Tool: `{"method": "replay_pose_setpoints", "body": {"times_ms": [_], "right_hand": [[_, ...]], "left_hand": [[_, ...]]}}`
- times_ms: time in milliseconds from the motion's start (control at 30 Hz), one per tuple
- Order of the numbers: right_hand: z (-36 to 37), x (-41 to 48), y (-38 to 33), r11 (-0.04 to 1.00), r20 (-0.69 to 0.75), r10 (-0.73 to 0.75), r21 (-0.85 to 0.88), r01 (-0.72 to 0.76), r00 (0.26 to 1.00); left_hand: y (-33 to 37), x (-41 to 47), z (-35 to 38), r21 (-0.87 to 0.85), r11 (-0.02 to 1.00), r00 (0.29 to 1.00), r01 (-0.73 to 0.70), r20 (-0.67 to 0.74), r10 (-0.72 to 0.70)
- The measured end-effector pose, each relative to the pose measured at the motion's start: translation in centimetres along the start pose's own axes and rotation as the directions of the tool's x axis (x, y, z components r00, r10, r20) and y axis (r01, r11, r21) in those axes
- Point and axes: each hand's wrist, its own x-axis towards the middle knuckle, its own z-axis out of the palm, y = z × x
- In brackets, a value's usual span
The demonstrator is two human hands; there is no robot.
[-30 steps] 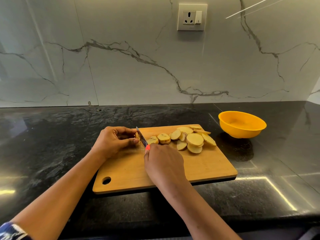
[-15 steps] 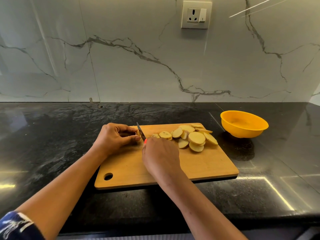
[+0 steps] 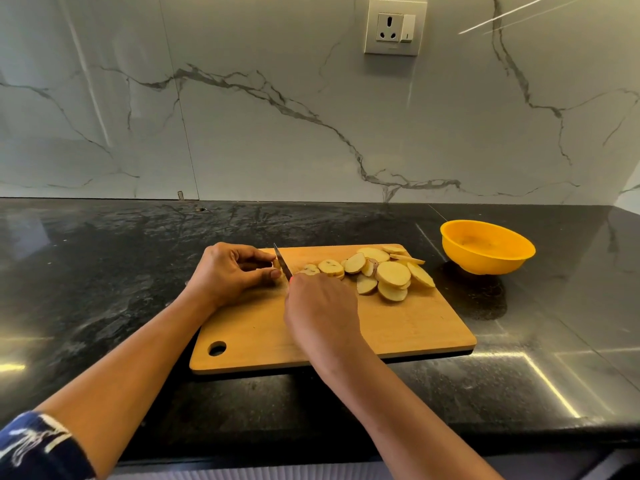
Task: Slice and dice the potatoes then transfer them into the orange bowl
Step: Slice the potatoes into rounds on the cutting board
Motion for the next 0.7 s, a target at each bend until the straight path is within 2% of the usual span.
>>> {"method": "replay_pose_setpoints", "body": {"times_ms": [200,467,600,700], "right_hand": [[0.3,1.0,-0.6,1.000,0.000,0.015,-0.008,-0.015,1.000],[0.6,1.0,-1.2,0.992,0.055,-0.014,-0.122,0.021,0.998],[0.6,0.2,-0.5,0.991,0.101,-0.005,-0.132,0.019,0.995],[0.7,-1.4,0.8,0.994,0.083,0.000,-0.107,0.009,0.997]], "left_hand": [[0.1,0.0,0.0,-0.034,0.999,1.000,0.018,-0.015,-0.018],[-0.1,0.1,-0.1,-0.051,0.999,1.000,0.019,0.011,-0.019],[-0.3,0.2,0.0,-0.108,0.994,0.999,0.035,0.029,-0.032],[-0.5,0.4,0.0,-0.110,0.993,0.998,0.050,0.039,-0.046]]}}
